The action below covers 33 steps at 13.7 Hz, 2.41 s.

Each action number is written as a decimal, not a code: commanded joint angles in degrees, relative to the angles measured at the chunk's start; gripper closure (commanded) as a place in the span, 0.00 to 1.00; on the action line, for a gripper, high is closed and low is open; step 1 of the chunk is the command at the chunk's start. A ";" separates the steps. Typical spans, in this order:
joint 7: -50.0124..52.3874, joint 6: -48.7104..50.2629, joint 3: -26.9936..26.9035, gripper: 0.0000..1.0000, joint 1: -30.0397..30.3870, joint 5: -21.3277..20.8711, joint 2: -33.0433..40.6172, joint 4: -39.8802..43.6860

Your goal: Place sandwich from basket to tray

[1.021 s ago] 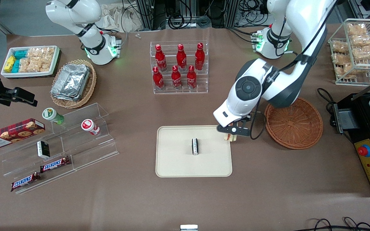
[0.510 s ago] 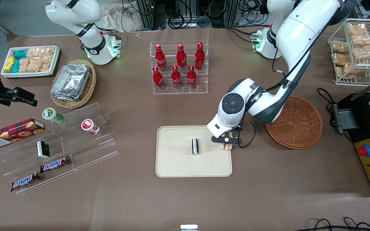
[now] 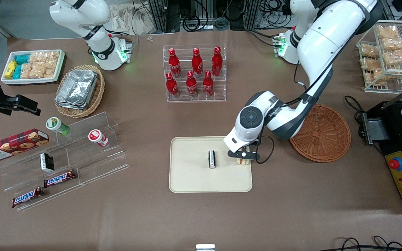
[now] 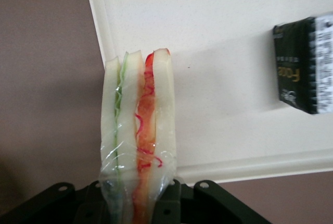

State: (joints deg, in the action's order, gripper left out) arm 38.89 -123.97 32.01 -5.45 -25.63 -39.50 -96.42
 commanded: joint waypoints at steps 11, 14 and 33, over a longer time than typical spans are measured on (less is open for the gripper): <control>1.02 -3.82 0.42 0.20 -0.26 -3.89 -7.17 5.27; 1.37 -3.82 0.42 0.00 -0.26 -5.39 -7.35 5.27; 0.14 7.42 0.77 0.00 1.23 10.76 12.32 3.34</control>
State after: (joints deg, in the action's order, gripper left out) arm 39.19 -118.59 32.84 -5.09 -18.39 -32.47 -90.90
